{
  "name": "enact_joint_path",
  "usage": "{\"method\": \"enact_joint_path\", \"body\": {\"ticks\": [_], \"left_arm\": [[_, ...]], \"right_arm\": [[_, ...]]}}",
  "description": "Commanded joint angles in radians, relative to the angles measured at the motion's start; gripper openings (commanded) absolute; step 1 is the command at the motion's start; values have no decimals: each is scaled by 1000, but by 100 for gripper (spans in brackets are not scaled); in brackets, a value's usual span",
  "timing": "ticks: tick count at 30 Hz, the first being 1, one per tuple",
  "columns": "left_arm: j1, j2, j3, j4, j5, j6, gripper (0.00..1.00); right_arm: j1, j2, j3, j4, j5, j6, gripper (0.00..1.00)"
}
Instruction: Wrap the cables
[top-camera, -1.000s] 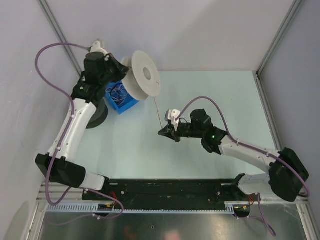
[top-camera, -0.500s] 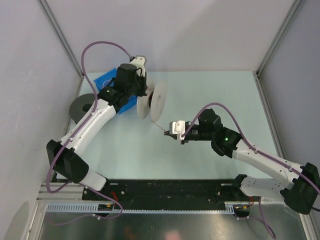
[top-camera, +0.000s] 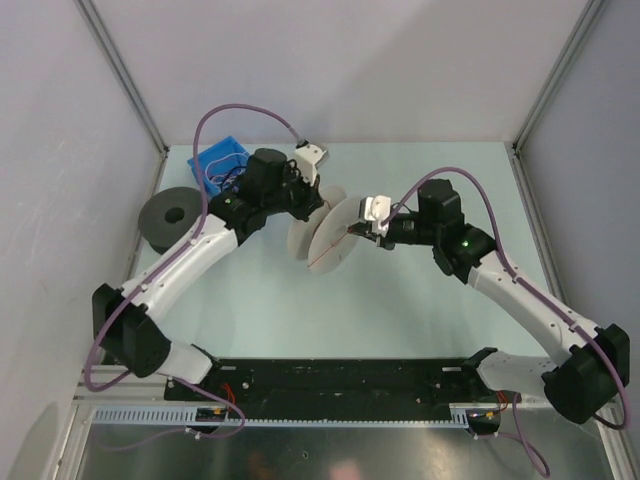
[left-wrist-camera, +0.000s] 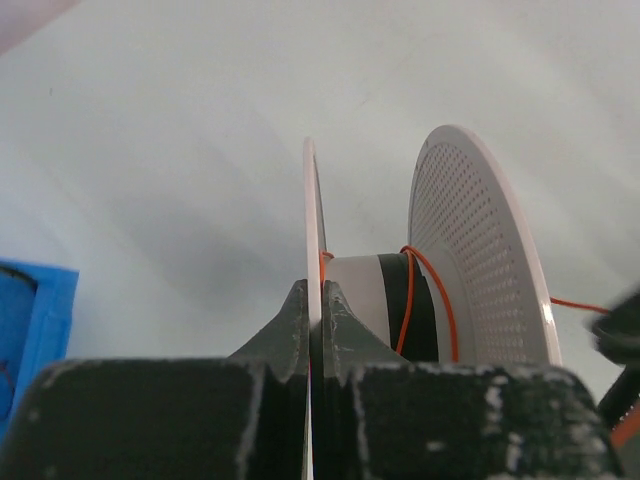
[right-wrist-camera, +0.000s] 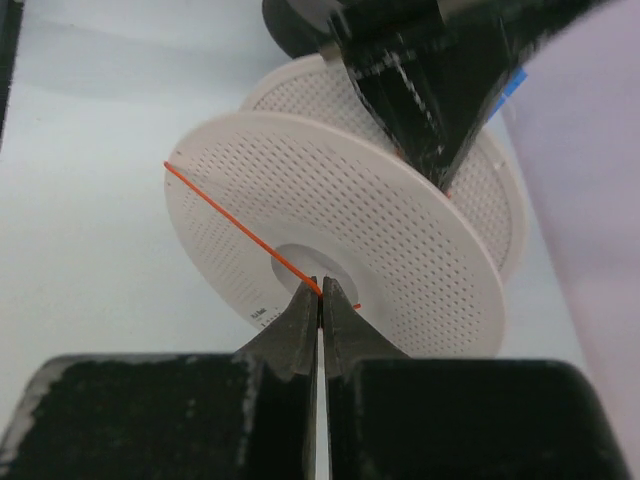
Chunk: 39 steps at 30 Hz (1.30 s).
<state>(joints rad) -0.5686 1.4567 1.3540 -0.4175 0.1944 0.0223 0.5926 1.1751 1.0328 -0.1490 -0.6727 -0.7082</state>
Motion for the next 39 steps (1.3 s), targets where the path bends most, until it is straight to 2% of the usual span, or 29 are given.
{"method": "enact_joint_path", "body": {"ticks": [1,5,9,14,18,24,27,34,39], "left_arm": [[-23,-109,-38,-2,145,216,0],[-59,-119,-30,-19,94,217,0],[-52,-83,9,-28,-19,84,0],[-3,-48,56,-32,-96,-131,0],[8,-31,66,-31,-158,-193,0],[-6,-7,72,-35,-231,-207,0],[-34,-13,60,-36,-250,-175,0],[-87,-50,-11,-36,-281,-144,0],[-101,-77,-34,-37,-274,-101,0]], "right_arm": [[-98,18,118,52,-107,42,0],[-102,26,146,47,-147,50,0],[-36,-6,148,15,-143,46,0],[62,-31,142,-121,-104,25,0],[106,-32,134,-135,-82,54,0],[191,-7,133,-100,-51,109,0],[216,15,134,-31,-25,141,0],[220,78,135,188,61,257,0],[193,108,136,243,112,278,0]]}}
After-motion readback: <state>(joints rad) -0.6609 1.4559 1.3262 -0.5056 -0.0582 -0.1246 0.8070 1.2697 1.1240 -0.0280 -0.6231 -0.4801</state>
